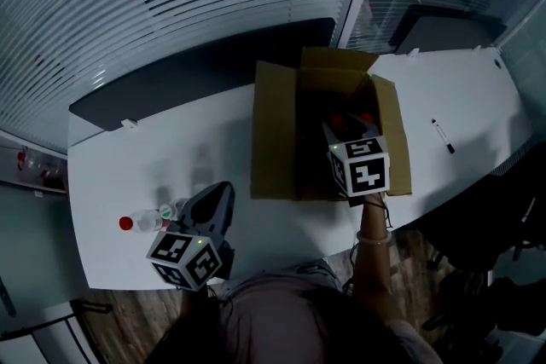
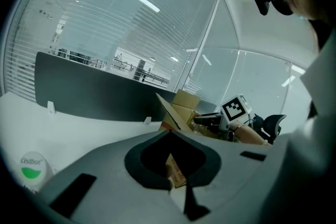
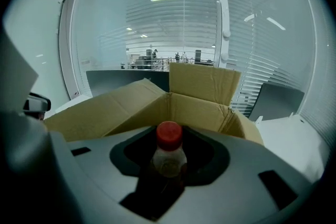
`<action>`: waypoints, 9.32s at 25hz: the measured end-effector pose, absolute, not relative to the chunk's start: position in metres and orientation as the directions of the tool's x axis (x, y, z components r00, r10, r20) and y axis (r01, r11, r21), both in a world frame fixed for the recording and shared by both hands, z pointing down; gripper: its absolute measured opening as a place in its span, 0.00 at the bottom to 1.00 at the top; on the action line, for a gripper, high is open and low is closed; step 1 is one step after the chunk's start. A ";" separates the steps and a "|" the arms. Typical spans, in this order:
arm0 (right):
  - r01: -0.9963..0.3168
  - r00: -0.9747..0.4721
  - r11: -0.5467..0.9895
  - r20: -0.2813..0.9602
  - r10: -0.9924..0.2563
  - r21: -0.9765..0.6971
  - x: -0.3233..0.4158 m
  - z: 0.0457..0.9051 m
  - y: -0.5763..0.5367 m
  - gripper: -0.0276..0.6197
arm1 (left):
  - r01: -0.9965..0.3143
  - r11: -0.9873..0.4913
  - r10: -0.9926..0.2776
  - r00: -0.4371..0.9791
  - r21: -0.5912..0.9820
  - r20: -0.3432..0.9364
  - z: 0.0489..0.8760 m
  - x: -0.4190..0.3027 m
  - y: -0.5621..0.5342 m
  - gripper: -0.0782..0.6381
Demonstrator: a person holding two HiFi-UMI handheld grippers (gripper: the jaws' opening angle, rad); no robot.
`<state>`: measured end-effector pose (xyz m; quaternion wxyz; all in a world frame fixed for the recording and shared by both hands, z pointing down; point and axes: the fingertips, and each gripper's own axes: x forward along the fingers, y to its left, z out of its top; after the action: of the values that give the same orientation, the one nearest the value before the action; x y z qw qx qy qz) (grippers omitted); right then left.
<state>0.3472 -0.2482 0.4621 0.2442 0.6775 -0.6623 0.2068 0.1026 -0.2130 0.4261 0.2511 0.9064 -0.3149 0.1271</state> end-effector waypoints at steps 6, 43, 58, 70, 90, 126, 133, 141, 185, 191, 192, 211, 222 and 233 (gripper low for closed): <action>-0.998 0.021 0.015 0.586 -0.810 0.056 0.336 0.453 -0.243 0.29 | -0.628 -0.685 -0.511 0.776 0.371 0.370 0.421 0.098 -0.209 0.12; -0.988 0.038 0.003 0.266 -0.963 0.154 0.258 0.288 -0.166 0.29 | -0.611 -0.694 -0.523 0.792 0.382 0.316 0.391 0.028 -0.152 0.12; -0.982 0.050 -0.021 0.151 -0.987 0.189 0.218 0.240 -0.118 0.29 | -0.595 -0.702 -0.513 0.804 0.392 0.301 0.390 -0.003 -0.129 0.12; -0.984 0.049 -0.024 0.139 -0.989 0.175 0.185 0.240 -0.096 0.29 | -0.578 -0.722 -0.490 0.815 0.379 0.310 0.391 -0.027 -0.114 0.12; -0.989 -0.013 0.040 0.187 -0.982 0.139 0.113 0.275 -0.089 0.29 | -0.586 -0.723 -0.506 0.810 0.365 0.297 0.390 -0.084 -0.101 0.12; -0.861 -0.459 0.499 0.272 -0.846 0.100 -0.086 0.321 -0.145 0.29 | -0.817 -0.454 -0.782 0.557 0.356 0.280 0.391 -0.243 -0.095 0.12; -0.802 -0.541 0.590 0.301 -0.785 0.097 -0.120 0.330 -0.150 0.29 | -0.850 -0.388 -0.821 0.494 0.357 0.284 0.392 -0.265 -0.089 0.12; -0.752 -0.601 0.654 0.317 -0.734 0.087 -0.150 0.339 -0.151 0.29 | -0.873 -0.334 -0.849 0.442 0.355 0.289 0.394 -0.284 -0.080 0.12; -0.706 -0.645 0.708 0.411 -0.645 0.004 -0.226 0.446 -0.153 0.29 | -0.887 -0.310 -0.848 0.421 0.343 0.321 0.409 -0.335 -0.081 0.12; -0.703 -0.642 0.711 0.430 -0.635 -0.001 -0.226 0.461 -0.151 0.29 | -0.888 -0.308 -0.849 0.418 0.341 0.324 0.410 -0.336 -0.082 0.12; -0.705 -0.640 0.710 0.433 -0.635 -0.001 -0.227 0.464 -0.150 0.29 | -0.888 -0.309 -0.848 0.419 0.341 0.325 0.410 -0.336 -0.082 0.12; -0.712 -0.651 0.701 0.421 -0.632 -0.048 -0.219 0.466 -0.146 0.29 | -0.872 -0.352 -0.825 0.461 0.340 0.326 0.411 -0.321 -0.093 0.12; -0.716 -0.648 0.696 0.421 -0.635 -0.054 -0.212 0.467 -0.139 0.29 | -0.862 -0.372 -0.819 0.479 0.343 0.315 0.408 -0.314 -0.092 0.12; -0.718 -0.644 0.694 0.424 -0.637 -0.047 -0.206 0.464 -0.129 0.29 | -0.854 -0.394 -0.815 0.496 0.340 0.301 0.403 -0.307 -0.089 0.12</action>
<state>-0.2060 -0.1292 0.4640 0.1912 0.3762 -0.9004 0.1062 -0.3067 -0.0889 0.4030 0.2295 0.8338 -0.5003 0.0430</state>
